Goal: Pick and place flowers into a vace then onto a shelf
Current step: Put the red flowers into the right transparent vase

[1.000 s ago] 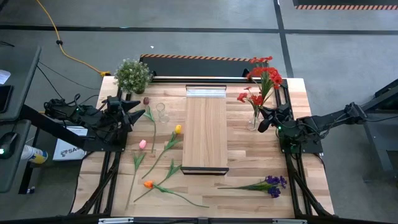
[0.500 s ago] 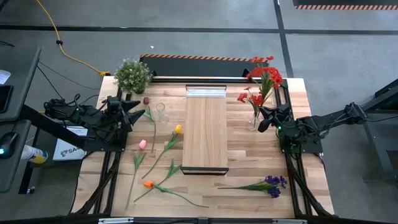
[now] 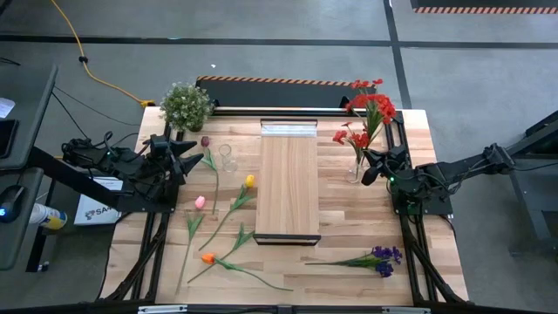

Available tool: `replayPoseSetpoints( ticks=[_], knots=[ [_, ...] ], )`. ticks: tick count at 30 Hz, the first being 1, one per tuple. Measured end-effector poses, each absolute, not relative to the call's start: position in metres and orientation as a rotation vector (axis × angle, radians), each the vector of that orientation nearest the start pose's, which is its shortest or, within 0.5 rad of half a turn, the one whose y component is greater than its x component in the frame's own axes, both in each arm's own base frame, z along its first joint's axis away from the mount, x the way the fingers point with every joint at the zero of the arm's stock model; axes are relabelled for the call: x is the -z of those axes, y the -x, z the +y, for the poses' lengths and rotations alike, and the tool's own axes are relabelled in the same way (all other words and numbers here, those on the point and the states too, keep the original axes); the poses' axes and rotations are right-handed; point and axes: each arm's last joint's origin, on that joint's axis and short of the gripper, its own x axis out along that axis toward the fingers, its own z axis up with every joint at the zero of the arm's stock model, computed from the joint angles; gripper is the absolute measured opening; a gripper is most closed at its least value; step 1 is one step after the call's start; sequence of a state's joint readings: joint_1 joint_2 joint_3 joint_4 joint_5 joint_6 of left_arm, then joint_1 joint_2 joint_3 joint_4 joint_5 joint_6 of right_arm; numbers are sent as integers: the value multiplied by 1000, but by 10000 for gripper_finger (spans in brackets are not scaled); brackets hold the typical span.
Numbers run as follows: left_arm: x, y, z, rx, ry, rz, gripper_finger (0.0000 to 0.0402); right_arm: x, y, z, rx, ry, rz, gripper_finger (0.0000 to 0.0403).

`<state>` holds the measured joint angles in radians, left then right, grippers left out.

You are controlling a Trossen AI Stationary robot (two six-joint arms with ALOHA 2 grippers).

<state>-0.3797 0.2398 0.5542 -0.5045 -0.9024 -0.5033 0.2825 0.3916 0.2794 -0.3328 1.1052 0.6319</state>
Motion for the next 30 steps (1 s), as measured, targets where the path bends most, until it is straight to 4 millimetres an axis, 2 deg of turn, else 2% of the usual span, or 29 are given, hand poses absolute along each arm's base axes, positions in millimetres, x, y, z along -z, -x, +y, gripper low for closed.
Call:
replayPoseSetpoints(
  ticks=[8, 20, 30],
  knots=[
    [-283, -66, -2, -546, 376, 20, 326, -199, -101, 3, 880, -307, 100, 11],
    [-283, -66, -2, -546, 375, 20, 326, -194, -99, 2, 885, -356, 114, 47],
    [-283, -66, -2, -546, 375, 20, 326, -194, -100, 3, 864, -365, 126, 53]
  ],
)
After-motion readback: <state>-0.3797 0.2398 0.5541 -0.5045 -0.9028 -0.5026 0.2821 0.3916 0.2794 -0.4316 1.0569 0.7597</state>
